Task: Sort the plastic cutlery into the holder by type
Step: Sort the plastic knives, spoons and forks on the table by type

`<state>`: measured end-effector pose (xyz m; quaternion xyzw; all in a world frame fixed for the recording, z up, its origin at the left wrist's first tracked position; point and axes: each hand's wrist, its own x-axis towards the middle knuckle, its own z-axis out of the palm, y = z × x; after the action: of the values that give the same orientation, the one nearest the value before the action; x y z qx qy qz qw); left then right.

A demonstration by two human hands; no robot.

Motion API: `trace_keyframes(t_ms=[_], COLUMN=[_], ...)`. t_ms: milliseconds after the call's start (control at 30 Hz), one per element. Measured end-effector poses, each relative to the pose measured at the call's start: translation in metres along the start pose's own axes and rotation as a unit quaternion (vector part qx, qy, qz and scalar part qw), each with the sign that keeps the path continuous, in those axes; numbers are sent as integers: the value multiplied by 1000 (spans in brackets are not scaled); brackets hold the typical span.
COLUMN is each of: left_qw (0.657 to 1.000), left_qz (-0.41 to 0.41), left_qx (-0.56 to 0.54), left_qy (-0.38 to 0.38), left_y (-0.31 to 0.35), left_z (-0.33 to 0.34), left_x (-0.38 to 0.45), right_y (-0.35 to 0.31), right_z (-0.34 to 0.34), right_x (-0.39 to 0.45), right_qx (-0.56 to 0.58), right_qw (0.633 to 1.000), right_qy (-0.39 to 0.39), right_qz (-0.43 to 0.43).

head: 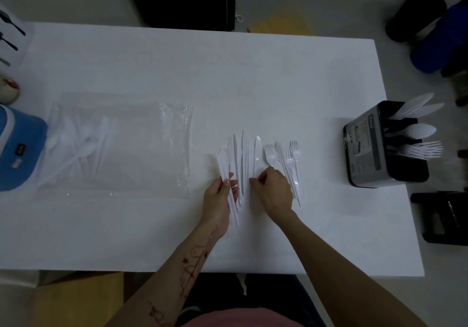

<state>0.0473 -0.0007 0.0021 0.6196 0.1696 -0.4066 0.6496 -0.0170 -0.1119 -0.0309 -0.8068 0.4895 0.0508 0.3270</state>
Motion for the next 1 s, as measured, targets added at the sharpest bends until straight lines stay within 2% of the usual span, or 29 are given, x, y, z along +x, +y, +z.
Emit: trace_keyframes(t_ms=[267, 367, 500, 667, 733, 833, 900, 1000], left_qw=[999, 999, 999, 993, 993, 994, 996, 997], left_qz=[-10, -13, -15, -18, -17, -17, -20, -33], left_qx=[-34, -34, -47, -114, -120, -107, -90, -66], left_qy=[-5, -12, -6, -9, -7, 3, -1, -12], left_y=[3, 3, 5, 10, 10, 11, 10, 7], left_z=[7, 12, 20, 16, 12, 6, 2, -1], left_x=[6, 7, 11, 14, 16, 18, 18, 18], right_y=[12, 17, 14, 15, 14, 14, 12, 7], right_z=[-20, -27, -27, -27, -28, -25, -20, -14], right_x=[1, -5, -13, -15, -14, -7, -3, -1], right_qx=[42, 44, -13, -27, -15, -29, -49, -30], right_qw=[999, 998, 976, 958, 968, 992, 998, 999], right_qy=[-10, 15, 16, -30, -31, 30, 10, -25], right_qz=[29, -46, -216, -285, -250, -117, -49, -5])
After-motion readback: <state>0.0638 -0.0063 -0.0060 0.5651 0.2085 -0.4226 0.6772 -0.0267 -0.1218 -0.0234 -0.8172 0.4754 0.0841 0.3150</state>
